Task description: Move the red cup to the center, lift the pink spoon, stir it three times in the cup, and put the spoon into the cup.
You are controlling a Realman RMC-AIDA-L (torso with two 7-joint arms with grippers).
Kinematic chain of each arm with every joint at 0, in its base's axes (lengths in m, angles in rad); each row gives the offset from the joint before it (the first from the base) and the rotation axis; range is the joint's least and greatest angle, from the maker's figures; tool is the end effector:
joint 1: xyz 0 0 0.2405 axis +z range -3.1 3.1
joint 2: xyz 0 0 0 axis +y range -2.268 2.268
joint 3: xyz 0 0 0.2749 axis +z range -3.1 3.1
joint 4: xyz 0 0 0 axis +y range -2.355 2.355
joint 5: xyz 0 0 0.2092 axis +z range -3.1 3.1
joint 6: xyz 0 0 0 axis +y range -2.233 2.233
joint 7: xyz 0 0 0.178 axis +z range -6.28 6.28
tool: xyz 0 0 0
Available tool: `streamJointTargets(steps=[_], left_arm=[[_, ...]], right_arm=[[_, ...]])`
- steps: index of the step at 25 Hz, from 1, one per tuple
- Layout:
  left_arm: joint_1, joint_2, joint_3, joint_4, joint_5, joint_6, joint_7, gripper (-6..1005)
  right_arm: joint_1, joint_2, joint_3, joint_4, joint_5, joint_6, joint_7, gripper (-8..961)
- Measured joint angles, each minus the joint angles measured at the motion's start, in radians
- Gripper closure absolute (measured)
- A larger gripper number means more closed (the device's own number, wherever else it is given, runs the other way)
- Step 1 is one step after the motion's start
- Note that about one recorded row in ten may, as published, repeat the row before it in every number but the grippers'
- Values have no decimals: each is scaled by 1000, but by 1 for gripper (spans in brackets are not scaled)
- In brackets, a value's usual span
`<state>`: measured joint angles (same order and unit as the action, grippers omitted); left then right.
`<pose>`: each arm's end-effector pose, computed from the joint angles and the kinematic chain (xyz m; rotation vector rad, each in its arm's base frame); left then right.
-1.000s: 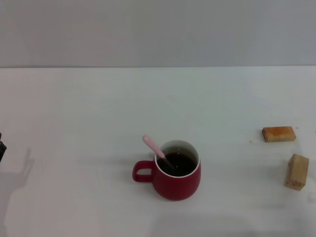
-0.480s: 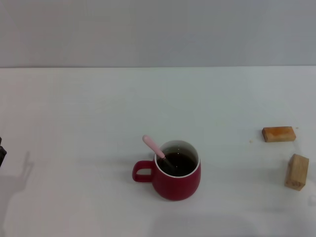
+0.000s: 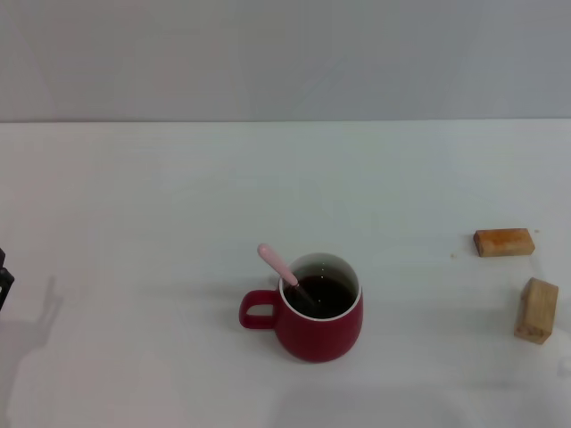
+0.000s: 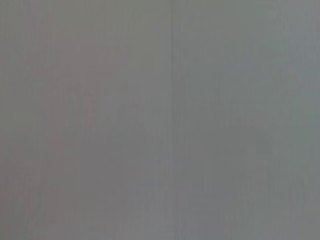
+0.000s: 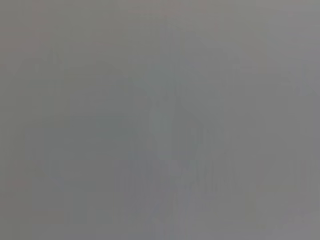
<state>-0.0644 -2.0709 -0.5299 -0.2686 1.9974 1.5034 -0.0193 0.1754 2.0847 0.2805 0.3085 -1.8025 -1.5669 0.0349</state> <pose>-0.3828 0.2301 -0.0106 -1.4038 -0.5176 -0.6636 0.3380 0.2578 -0.0310 -1.4676 0.4879 0.8430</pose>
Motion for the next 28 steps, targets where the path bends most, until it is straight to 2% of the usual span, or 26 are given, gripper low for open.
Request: streamJointTargets(steps=[28], left_arm=[[-3,2,16,-3,3,0,-3,150]], right_arm=[[-21,2,-14,3,0,-47,3,335]])
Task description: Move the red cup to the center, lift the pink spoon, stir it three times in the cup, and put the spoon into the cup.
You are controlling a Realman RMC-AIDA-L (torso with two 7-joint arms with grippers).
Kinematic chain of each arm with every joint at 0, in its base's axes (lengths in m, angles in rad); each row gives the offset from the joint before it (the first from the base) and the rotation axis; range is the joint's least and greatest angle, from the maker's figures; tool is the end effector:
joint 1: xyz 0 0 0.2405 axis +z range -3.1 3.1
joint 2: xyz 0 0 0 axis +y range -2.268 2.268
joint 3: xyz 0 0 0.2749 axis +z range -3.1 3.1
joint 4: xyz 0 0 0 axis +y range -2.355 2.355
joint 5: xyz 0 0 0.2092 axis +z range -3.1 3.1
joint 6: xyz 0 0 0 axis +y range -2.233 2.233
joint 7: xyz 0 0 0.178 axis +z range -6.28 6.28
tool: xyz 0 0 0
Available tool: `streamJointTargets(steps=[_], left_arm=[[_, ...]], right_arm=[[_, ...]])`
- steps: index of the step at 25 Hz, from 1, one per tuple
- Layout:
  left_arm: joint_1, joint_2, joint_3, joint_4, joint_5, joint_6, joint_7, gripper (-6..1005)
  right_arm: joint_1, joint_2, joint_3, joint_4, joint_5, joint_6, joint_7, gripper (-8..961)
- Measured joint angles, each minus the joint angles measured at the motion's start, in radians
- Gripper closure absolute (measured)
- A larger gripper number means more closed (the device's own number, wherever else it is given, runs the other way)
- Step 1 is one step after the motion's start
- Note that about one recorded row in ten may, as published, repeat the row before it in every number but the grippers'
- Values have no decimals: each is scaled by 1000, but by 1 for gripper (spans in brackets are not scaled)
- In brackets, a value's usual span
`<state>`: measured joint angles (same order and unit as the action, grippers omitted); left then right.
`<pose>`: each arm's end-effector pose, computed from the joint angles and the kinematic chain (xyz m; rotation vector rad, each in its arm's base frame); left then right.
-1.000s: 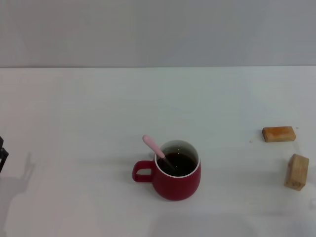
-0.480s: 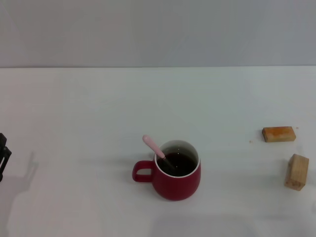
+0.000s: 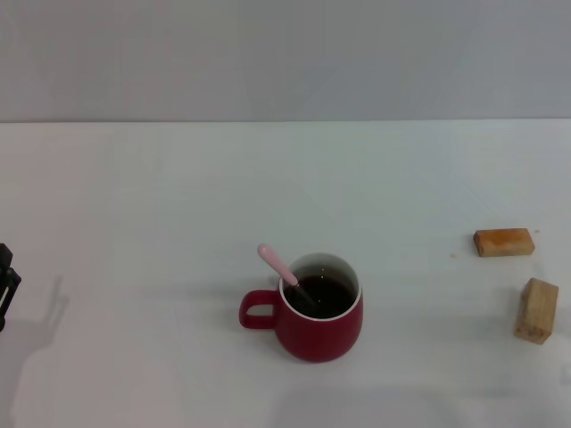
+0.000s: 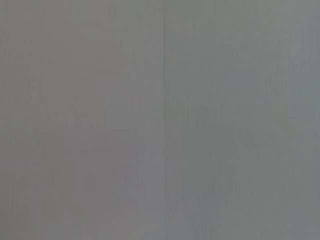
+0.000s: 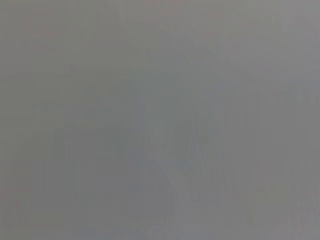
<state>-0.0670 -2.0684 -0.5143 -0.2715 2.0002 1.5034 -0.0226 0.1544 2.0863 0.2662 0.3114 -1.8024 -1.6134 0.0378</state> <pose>-0.3804 0.2308 -0.0130 -1.4221 -0.5160 -0.6732 0.3357 0.2480 -0.0283 -1.4520 0.4719 0.8677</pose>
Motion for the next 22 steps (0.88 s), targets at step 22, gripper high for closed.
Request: streamJointTargets(steps=[22], left_arm=[[-5,-1,1,1,-3,-9,1,151]], right_arm=[[-6,-3,10,-14,8,-5,-1,336]])
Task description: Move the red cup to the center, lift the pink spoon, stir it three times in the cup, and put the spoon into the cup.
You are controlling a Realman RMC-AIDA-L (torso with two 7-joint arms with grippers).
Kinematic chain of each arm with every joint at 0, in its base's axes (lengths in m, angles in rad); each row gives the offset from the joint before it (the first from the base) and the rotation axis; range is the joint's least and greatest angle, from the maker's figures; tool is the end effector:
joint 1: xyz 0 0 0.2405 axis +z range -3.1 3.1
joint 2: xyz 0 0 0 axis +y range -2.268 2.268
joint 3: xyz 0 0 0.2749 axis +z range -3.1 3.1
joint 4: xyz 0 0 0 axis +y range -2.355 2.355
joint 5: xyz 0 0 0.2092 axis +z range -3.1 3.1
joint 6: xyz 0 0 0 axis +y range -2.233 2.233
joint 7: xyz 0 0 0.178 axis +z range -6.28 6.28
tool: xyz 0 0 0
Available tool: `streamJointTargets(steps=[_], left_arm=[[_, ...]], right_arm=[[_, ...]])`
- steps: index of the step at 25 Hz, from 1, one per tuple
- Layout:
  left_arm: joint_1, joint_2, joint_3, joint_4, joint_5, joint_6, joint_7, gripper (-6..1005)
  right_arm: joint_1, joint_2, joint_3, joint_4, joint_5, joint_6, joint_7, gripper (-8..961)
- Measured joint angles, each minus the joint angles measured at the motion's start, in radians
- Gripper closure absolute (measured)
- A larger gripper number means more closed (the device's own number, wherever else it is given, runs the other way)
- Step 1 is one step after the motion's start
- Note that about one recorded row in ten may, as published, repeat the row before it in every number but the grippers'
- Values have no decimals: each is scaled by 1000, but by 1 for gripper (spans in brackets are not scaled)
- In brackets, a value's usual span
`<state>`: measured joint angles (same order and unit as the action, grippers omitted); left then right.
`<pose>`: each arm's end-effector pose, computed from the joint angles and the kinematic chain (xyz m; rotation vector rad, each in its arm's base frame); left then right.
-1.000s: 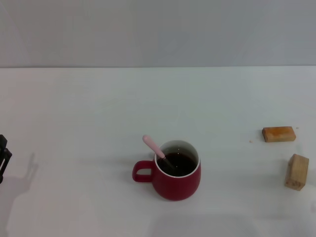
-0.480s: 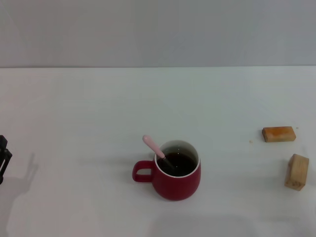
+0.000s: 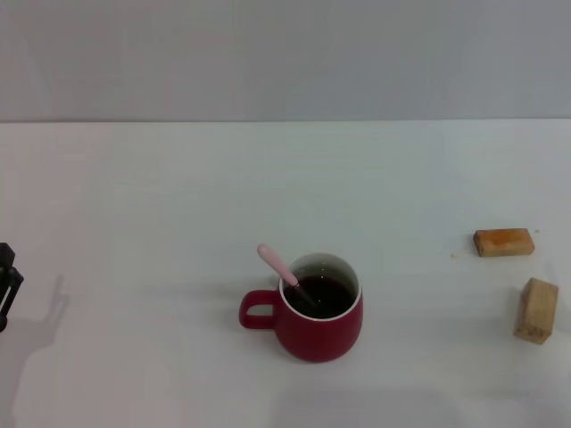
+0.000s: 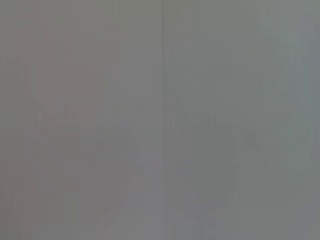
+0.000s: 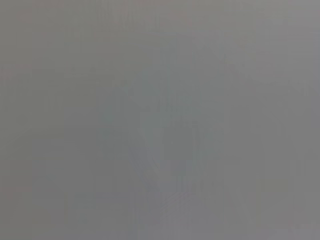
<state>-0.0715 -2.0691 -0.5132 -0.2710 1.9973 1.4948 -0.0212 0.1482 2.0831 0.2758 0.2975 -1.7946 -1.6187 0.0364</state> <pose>-0.3807 0.2326 -0.0141 -1.4255 -0.5199 -0.6691 0.3417 0.2463 -0.0225 -1.4351 0.4629 0.8457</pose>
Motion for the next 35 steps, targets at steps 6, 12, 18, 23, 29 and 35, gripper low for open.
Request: streamJointTargets(steps=[6,12,18,23,29,35], left_arm=[[0,1,1,3,1,-22,-4,151],[2,4,-3,13,-3,-51,-4,151],[3,8,-15,15,-4,-39,-5,151],[-2,5,-22,31,-5,-38,-5,151],[-23,4,-17,37,-4,-56,-5,151],[-35,2,-16,32,0,-73,-5,151]], right_arm=[[4,0,-9,-8,-1,0,-1,336],[8,2,-16,4,-5,0,-1,336],[26,4,-51,16,-7,-1,-3,336],[22,5,-65,17,-8,5,-10,336],[-1,4,-72,6,-8,8,-12,337],[0,3,-80,6,-8,8,-12,337]])
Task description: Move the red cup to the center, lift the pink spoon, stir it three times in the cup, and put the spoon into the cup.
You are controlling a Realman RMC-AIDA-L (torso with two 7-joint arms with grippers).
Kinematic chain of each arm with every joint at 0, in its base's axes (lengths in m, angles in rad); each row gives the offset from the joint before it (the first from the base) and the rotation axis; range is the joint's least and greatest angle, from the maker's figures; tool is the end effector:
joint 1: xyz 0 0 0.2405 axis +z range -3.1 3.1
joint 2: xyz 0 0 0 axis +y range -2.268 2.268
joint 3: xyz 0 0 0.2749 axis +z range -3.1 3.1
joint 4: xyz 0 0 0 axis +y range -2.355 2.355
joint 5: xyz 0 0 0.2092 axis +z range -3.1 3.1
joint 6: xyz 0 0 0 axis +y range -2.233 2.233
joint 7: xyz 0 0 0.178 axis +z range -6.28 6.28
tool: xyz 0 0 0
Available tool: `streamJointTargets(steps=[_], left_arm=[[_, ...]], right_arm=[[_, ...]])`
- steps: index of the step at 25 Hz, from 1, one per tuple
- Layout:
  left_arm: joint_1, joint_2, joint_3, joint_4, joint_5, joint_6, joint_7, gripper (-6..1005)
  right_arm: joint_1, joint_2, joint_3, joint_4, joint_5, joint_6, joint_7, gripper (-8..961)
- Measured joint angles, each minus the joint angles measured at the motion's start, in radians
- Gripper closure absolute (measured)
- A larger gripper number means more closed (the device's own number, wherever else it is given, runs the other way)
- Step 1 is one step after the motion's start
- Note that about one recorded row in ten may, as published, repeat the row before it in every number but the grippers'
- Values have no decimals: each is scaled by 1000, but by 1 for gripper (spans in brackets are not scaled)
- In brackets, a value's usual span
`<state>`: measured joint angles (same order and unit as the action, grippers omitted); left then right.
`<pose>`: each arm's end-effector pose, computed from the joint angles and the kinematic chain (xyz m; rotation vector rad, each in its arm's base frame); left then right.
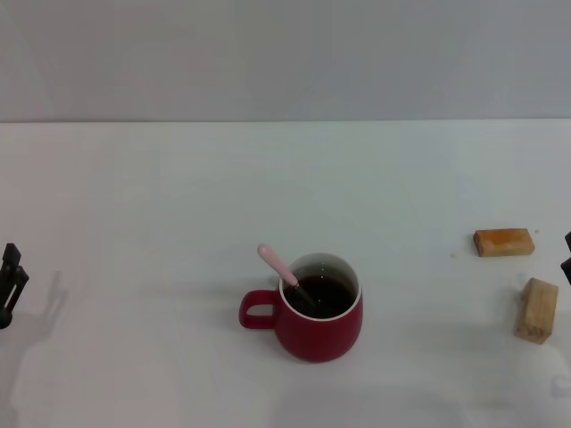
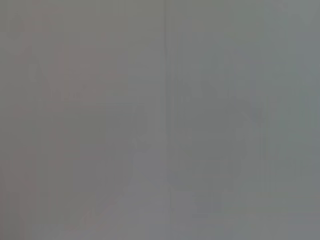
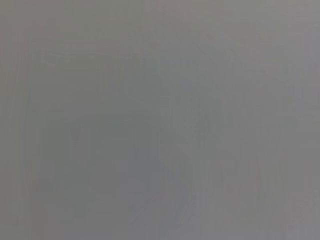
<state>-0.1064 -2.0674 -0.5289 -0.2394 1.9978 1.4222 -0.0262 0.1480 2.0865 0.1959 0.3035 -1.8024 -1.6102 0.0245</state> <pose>-0.3903 0.2451 -0.0163 -1.4552 -0.5457 -0.6136 0.3330 0.2409 -0.0397 -1.5256 0.4623 0.8556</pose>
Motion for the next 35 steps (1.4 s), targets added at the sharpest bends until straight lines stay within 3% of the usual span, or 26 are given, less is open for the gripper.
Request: streamJointTargets(steps=[35], left_arm=[[-3,4,-7,36,-5,-5,-17,151]], right_arm=[[27,3,-24,57,0,28,-4,336]])
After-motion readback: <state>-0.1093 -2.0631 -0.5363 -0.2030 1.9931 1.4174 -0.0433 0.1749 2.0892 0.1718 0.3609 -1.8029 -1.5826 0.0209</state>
